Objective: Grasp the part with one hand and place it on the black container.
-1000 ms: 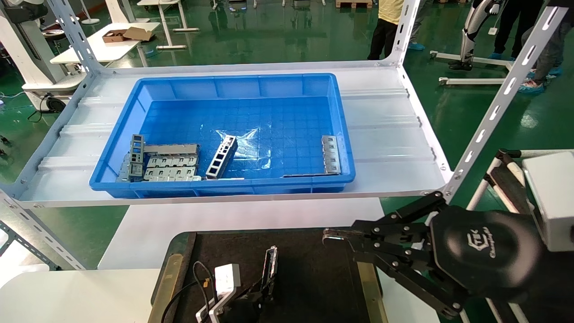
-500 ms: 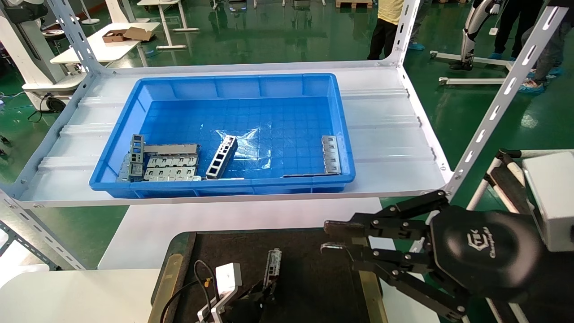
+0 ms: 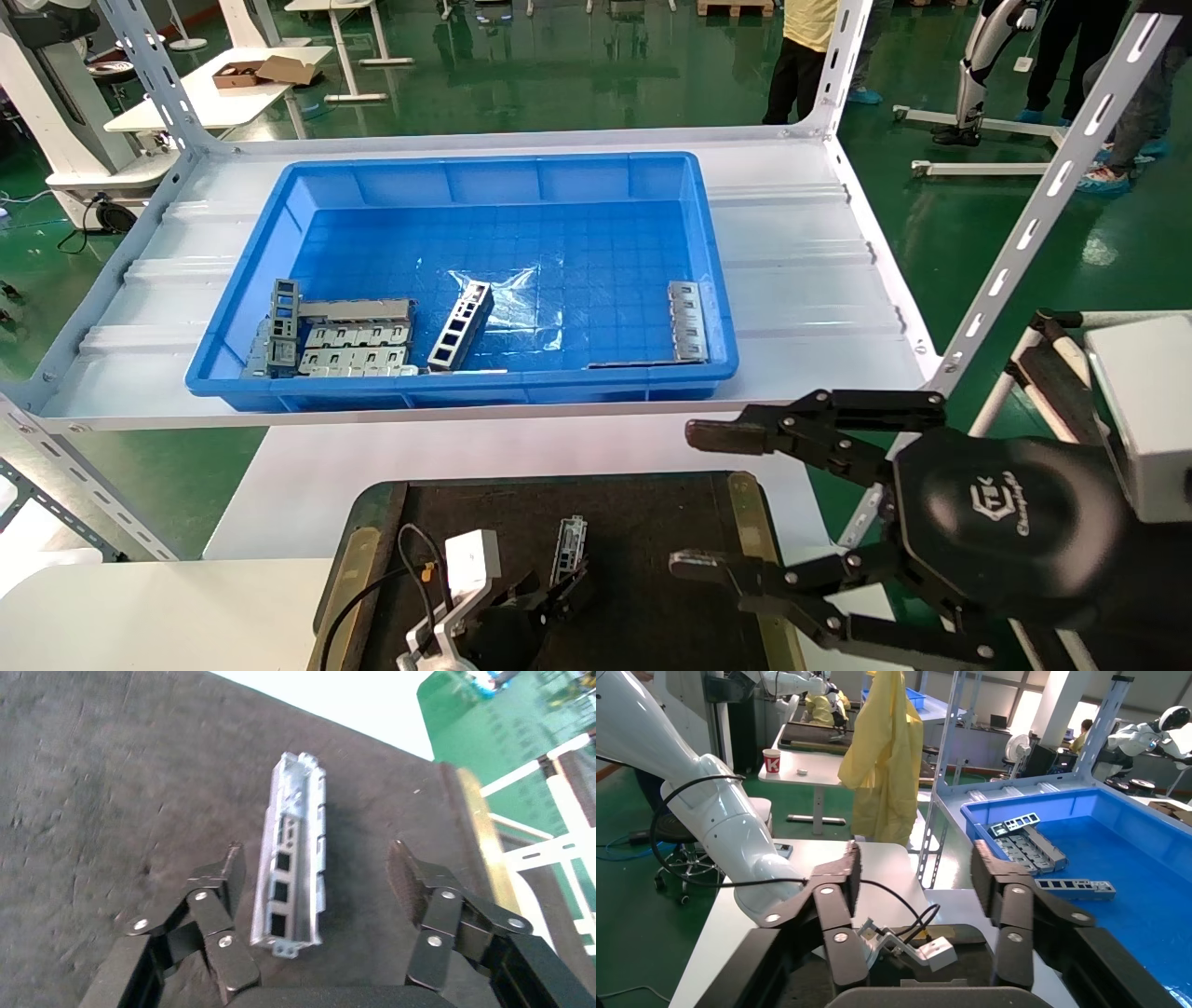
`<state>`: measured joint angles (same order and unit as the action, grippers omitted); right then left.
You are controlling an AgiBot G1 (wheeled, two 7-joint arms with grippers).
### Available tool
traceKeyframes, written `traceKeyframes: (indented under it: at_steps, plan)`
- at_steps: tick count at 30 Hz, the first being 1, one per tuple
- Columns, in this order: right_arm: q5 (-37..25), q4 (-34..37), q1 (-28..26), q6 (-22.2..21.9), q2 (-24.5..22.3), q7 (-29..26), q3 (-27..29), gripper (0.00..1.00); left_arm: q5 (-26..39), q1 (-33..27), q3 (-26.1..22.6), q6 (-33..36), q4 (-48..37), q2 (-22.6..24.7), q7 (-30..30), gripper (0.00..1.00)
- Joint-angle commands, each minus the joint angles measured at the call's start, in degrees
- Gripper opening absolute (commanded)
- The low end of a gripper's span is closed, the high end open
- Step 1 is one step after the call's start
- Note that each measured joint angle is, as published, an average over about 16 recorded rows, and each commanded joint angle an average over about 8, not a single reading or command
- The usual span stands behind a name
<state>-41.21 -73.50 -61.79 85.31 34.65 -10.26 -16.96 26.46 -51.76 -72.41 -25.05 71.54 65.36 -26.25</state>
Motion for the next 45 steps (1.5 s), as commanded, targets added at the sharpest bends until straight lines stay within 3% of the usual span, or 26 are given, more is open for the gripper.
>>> traceKeyframes:
  at_steps: [1, 10, 19, 31, 45]
  plan:
    - [0.0, 0.0, 0.0, 0.0, 0.0, 0.0, 0.0, 1.0, 0.1, -0.1, 0.2, -0.1, 1.2, -0.6, 0.0, 1.0]
    - [0.0, 0.0, 0.0, 0.0, 0.0, 0.0, 0.0, 1.0, 2.1, -0.3, 2.5, 8.4, 5.7, -6.2, -1.5, 1.0]
    - [0.0, 0.0, 0.0, 0.0, 0.0, 0.0, -0.1, 1.0, 5.8, 2.5, 9.7, 24.8, 6.0, -11.6, -2.1, 1.0]
    - [0.1, 0.0, 0.0, 0.0, 0.0, 0.1, -0.1, 1.0, 4.3, 6.6, 19.9, 49.4, 5.6, -18.5, 3.6, 1.0]
    - [0.1, 0.0, 0.0, -0.1, -0.1, 0.1, -0.1, 1.0, 4.5, 5.3, 21.2, 65.2, 5.1, -26.2, 6.6, 1.0]
